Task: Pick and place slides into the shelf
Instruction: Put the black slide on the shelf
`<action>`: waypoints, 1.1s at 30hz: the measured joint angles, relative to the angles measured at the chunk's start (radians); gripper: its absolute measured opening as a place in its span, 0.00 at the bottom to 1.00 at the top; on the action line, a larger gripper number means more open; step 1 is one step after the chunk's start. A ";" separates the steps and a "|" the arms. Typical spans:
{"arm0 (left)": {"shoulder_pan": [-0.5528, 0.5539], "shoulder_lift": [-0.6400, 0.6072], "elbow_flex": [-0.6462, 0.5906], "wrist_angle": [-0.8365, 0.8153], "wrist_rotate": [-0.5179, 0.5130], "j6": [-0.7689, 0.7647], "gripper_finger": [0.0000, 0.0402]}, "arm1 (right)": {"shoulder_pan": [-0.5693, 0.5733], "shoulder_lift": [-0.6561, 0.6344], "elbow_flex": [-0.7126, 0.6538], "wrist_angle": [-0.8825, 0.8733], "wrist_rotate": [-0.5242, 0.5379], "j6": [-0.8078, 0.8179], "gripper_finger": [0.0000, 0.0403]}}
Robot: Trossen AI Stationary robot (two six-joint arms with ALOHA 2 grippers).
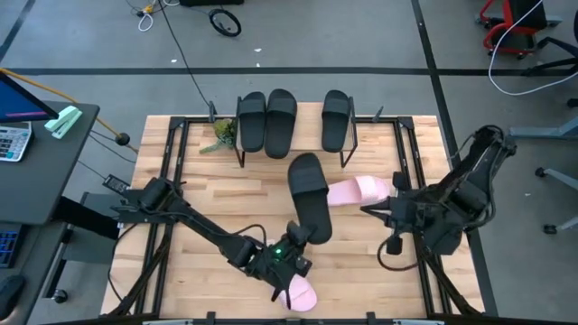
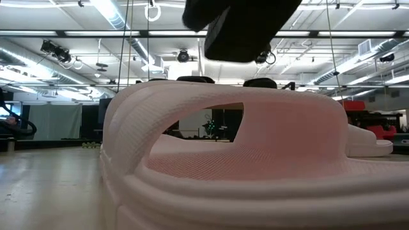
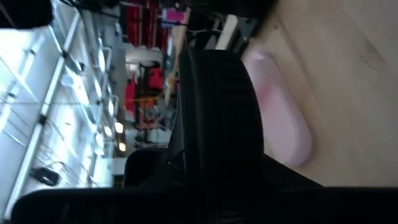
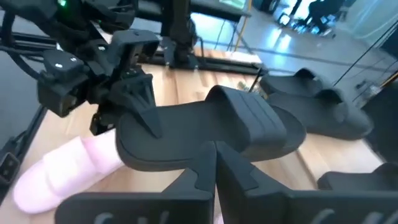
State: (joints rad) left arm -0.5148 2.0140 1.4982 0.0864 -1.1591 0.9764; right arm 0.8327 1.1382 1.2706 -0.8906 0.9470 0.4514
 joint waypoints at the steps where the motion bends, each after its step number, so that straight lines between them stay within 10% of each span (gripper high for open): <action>1: 0.009 -0.004 0.000 0.014 0.001 0.041 0.21 | 0.011 0.000 0.000 0.000 0.021 -0.003 0.02; 19: 0.300 -0.031 0.000 0.082 0.172 0.349 0.21 | 0.030 0.103 -0.002 -0.016 0.064 0.004 0.04; 33: 0.415 -0.035 0.000 0.070 0.174 0.538 0.21 | -0.028 0.100 -0.002 -0.075 -0.194 0.001 0.13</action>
State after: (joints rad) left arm -0.0994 1.9786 1.4982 0.1562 -0.9855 1.5141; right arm 0.8043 1.2385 1.2686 -0.9655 0.7528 0.4529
